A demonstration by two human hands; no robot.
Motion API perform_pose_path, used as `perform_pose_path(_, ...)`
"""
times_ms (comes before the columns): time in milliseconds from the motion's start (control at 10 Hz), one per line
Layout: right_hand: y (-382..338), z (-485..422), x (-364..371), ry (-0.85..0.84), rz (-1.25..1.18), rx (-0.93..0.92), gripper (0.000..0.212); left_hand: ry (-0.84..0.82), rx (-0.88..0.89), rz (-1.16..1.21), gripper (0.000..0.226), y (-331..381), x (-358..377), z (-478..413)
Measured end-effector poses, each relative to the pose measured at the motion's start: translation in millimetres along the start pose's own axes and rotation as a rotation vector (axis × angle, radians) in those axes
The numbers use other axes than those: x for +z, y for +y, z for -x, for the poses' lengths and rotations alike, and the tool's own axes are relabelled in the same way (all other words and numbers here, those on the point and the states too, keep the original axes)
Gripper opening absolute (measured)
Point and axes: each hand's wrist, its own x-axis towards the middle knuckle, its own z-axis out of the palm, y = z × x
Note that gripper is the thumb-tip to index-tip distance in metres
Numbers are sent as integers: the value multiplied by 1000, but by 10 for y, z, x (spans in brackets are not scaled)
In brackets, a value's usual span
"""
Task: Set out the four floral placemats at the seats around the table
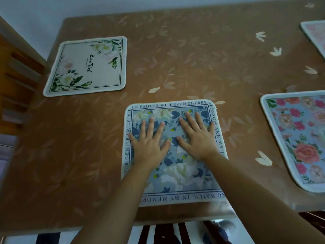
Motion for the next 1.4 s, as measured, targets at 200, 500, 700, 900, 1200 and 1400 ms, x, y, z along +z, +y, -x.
perform_pose_path(200, 74, -68, -23, 34, -38, 58, 67, 26, -48, 46, 62, -84, -44, -147)
perform_pose_path(500, 149, 599, -29, -12, 10, 49, 68, 11, 17, 27, 65, -124, -15, 497)
perform_pose_path(700, 123, 1055, -14, -41, -36, 69, 69, 15, 21, 24, 64, -114, 57, 902)
perform_pose_path(900, 82, 1434, 33, -20, -93, 70, 71, 36, 4, 40, 71, -49, 82, 1185)
perform_pose_path(1200, 159, 1457, -340, -100, -204, 70, 57, 46, -119, 258, 49, 384, -36, 1436)
perform_pose_path(1400, 452, 1684, -803, 56, -161, 48, 51, 227, -12, 352, 44, 984, -381, 1600)
